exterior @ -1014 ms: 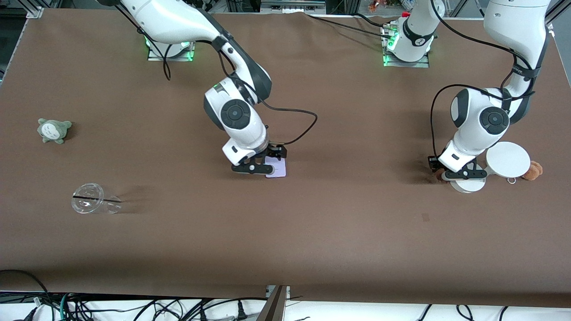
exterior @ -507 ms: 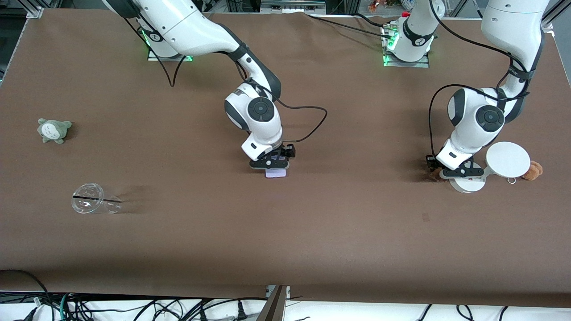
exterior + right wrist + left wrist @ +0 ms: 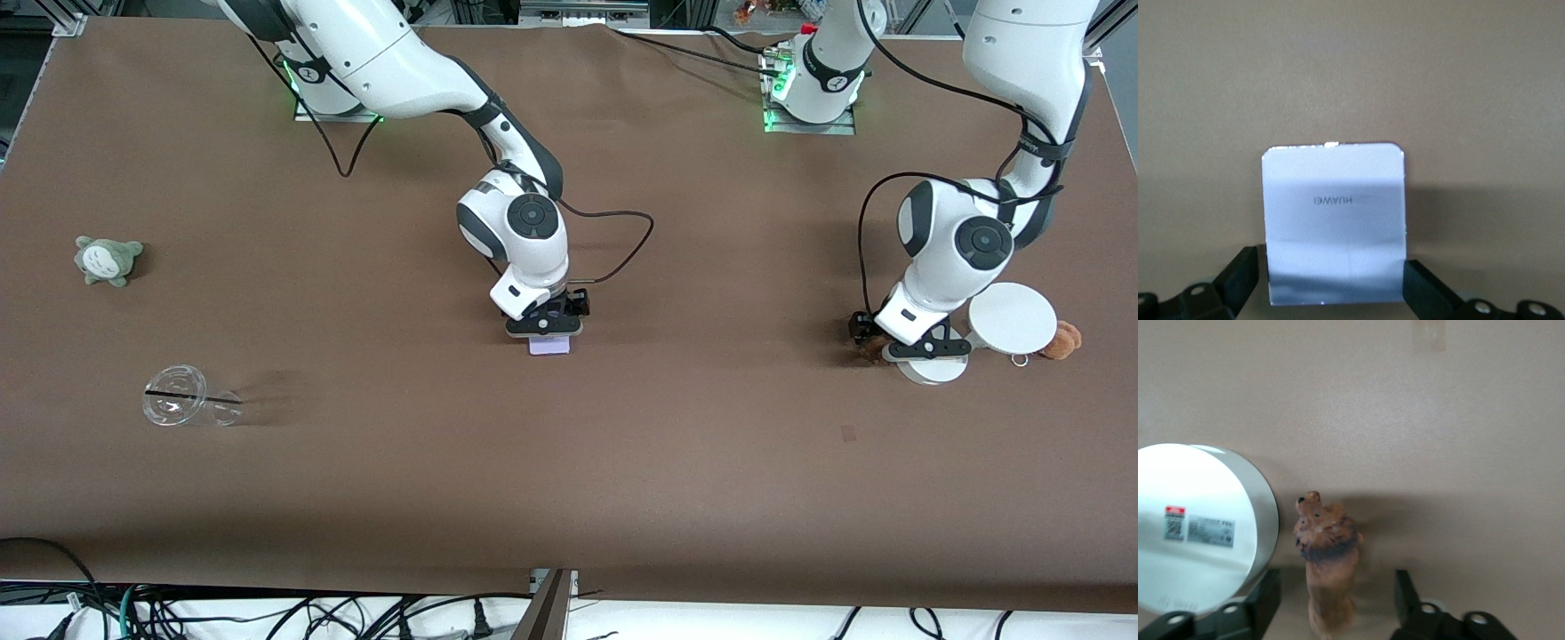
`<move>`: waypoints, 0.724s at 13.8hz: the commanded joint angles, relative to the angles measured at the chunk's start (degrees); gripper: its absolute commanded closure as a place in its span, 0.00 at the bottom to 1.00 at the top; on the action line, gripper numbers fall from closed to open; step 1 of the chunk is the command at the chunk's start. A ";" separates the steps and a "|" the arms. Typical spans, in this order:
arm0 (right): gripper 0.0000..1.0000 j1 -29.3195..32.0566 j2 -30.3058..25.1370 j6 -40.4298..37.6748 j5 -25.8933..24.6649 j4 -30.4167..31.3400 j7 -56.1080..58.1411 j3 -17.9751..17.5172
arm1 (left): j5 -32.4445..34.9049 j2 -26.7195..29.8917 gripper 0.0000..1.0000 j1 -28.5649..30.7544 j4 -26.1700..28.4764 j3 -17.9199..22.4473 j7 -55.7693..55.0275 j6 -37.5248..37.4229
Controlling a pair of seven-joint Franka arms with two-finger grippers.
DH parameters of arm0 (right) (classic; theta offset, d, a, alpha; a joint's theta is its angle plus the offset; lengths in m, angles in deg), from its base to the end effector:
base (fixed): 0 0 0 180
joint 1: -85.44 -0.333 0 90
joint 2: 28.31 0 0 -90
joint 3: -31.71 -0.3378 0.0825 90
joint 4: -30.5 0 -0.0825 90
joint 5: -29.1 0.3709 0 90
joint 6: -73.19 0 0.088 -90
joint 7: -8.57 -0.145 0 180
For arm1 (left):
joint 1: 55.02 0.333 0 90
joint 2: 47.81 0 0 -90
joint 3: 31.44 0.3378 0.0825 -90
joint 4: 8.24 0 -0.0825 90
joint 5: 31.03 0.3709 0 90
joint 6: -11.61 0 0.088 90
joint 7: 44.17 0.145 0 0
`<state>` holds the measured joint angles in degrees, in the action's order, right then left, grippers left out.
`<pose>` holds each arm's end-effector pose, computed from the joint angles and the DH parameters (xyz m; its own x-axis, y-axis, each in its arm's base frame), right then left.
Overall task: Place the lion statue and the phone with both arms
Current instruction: 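Lower the lion beside the lamp while the right gripper grasps the phone, then open the left gripper and raise it away from the lion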
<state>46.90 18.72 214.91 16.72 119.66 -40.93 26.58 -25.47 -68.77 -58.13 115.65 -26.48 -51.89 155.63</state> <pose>0.5315 0.4887 0.1584 0.9915 0.0281 0.1269 0.0307 -0.9994 -0.0185 0.5646 0.0199 0.2177 0.9966 0.0827 -0.0060 0.0819 -0.9927 -0.0882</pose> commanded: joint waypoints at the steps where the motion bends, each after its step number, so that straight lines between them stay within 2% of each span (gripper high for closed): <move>1: 0.00 -0.12 -0.88 0.58 -0.90 -0.48 -1.04 0.73 | -0.90 3.11 0.00 -1.72 -10.21 -2.75 -6.33 -19.06; 7: 0.00 0.32 -0.45 1.10 -0.98 -1.44 -2.17 1.26 | -4.77 6.28 0.00 -1.02 -32.01 -2.95 -8.90 -46.50; 10: 0.00 0.14 0.87 3.11 -1.25 -1.53 -2.53 1.35 | -4.85 9.09 0.00 1.26 -39.06 -2.86 -8.37 -52.85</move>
<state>47.15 18.77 215.93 16.72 118.12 -41.76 27.99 -29.20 -60.86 -58.41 81.07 -29.26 -60.79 106.98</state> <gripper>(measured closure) 0.000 0.000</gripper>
